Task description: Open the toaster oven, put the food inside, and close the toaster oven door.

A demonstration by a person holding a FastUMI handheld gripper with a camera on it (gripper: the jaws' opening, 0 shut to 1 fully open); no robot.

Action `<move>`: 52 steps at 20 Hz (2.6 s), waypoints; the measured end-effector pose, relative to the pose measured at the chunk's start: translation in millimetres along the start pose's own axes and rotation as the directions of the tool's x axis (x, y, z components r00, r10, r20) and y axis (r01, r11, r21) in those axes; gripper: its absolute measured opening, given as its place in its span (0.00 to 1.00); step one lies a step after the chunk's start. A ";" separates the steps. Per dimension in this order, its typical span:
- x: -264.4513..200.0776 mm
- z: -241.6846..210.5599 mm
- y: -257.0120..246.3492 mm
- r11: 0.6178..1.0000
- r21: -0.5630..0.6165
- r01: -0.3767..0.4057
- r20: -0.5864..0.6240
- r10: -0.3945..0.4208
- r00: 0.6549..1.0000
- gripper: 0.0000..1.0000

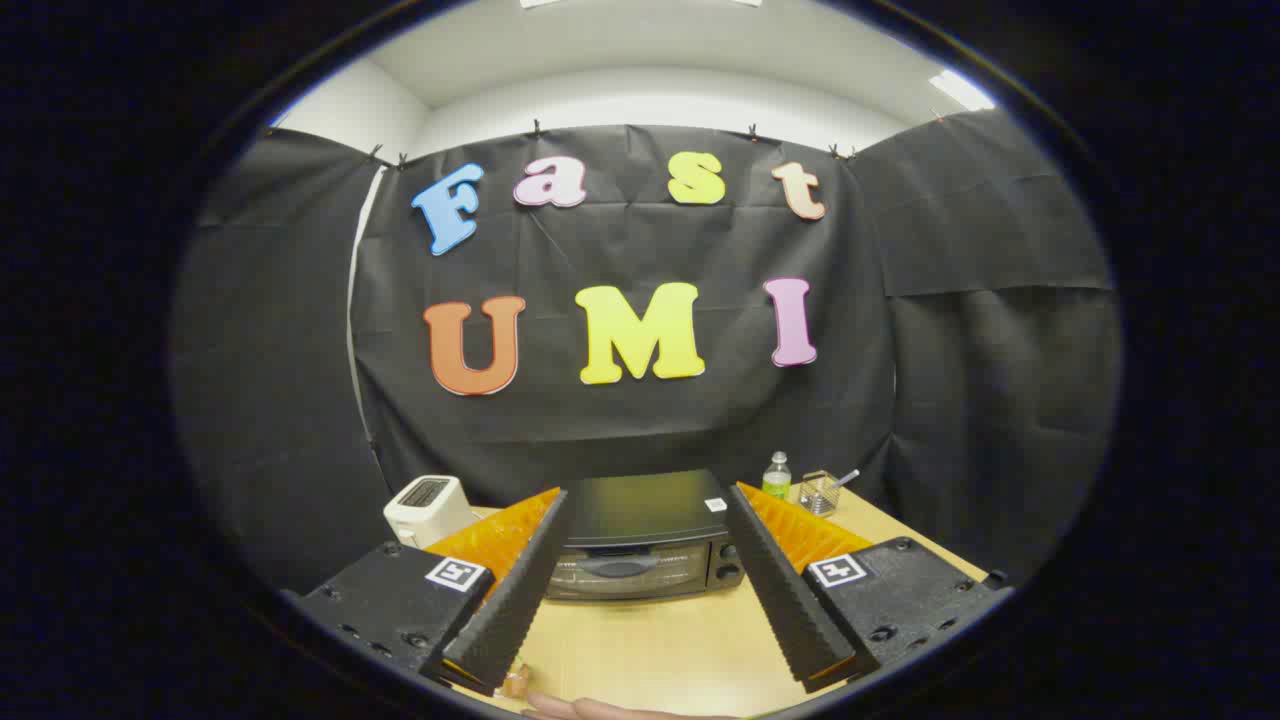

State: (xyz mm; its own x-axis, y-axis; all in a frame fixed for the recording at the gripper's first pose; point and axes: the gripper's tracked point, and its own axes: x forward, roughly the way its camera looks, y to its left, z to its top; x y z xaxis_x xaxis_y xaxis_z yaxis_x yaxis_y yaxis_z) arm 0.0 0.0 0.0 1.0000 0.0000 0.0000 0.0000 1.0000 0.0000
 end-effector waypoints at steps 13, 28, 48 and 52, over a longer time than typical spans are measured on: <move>34.8 -14.0 2.6 1.000 -0.002 -0.030 0.026 0.030 0.999 1.00; 178.8 -117.7 30.0 0.994 -0.067 -0.084 -0.054 0.081 0.995 1.00; 175.9 -220.1 29.8 0.995 -0.042 -0.088 -0.309 0.071 0.948 1.00; 141.0 -249.0 23.8 0.994 -0.069 -0.083 -0.301 0.058 0.952 1.00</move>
State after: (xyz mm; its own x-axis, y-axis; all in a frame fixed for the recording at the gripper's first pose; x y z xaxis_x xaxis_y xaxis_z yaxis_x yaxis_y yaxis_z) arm 141.0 23.8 -249.0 0.9517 0.0582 -0.3015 -0.0828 0.9941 -0.0695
